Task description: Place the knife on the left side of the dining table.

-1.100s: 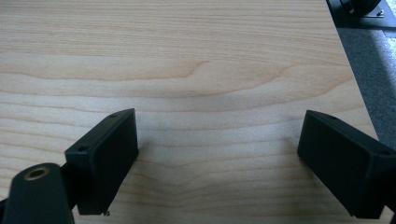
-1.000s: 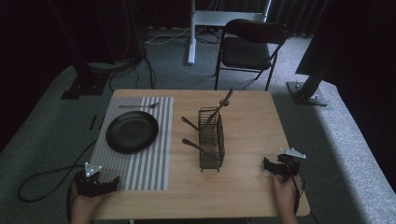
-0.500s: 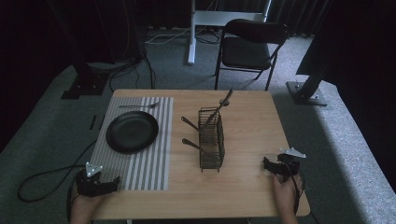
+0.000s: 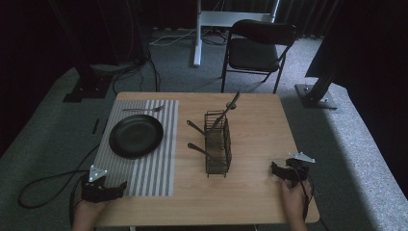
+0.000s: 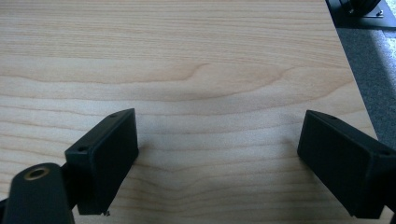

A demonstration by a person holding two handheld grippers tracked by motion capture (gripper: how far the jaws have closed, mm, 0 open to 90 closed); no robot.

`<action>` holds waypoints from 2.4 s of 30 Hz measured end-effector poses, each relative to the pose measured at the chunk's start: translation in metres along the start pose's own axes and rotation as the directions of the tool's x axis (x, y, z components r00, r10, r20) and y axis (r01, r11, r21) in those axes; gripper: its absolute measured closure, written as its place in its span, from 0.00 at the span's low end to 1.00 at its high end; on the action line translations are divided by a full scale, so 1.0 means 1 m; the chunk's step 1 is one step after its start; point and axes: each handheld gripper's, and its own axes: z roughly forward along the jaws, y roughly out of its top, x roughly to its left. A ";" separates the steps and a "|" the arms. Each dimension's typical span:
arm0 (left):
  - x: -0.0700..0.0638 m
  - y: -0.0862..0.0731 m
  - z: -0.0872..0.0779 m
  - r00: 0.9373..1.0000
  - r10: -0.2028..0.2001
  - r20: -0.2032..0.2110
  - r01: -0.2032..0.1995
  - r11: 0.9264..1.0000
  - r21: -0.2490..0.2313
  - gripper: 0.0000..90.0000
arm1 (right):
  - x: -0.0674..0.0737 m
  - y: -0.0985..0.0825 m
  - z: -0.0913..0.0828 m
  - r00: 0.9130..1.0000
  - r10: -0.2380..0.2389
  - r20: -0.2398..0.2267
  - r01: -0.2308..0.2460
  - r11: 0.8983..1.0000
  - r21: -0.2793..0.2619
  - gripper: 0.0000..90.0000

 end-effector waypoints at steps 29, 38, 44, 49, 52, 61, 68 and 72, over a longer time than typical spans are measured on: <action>-0.065 0.059 -0.029 0.975 0.171 0.141 -0.155 0.981 -0.121 0.02 | 0.000 0.000 0.000 1.000 0.001 0.001 -0.001 1.000 0.001 0.13; -0.084 0.076 -0.034 0.959 0.219 0.178 -0.192 0.968 -0.160 0.02 | 0.000 0.000 0.000 1.000 0.001 0.000 -0.001 1.000 0.000 0.13; -0.095 0.086 -0.035 0.950 0.247 0.193 -0.213 0.960 -0.179 0.02 | 0.000 0.000 0.000 1.000 0.001 0.000 -0.001 1.000 0.000 0.13; -0.104 0.093 -0.033 0.941 0.264 0.211 -0.227 0.957 -0.183 0.02 | 0.000 0.000 0.000 1.000 -0.001 0.000 0.001 1.000 -0.001 0.13; -0.105 0.094 -0.033 0.941 0.264 0.213 -0.227 0.956 -0.184 0.02 | 0.000 0.000 0.000 1.000 -0.001 0.001 0.001 1.000 -0.001 0.13; -0.120 0.104 -0.031 0.926 0.288 0.245 -0.243 0.950 -0.196 0.02 | 0.000 0.000 0.000 1.000 -0.001 0.000 0.001 1.000 -0.001 0.13; -0.129 0.109 -0.028 0.915 0.301 0.269 -0.253 0.947 -0.199 0.02 | 0.000 0.000 0.000 1.000 -0.001 0.000 0.001 1.000 -0.001 0.13; -0.132 0.113 -0.028 0.911 0.304 0.280 -0.251 0.945 -0.208 0.02 | 0.000 0.000 0.000 1.000 -0.001 0.000 0.001 1.000 -0.001 0.13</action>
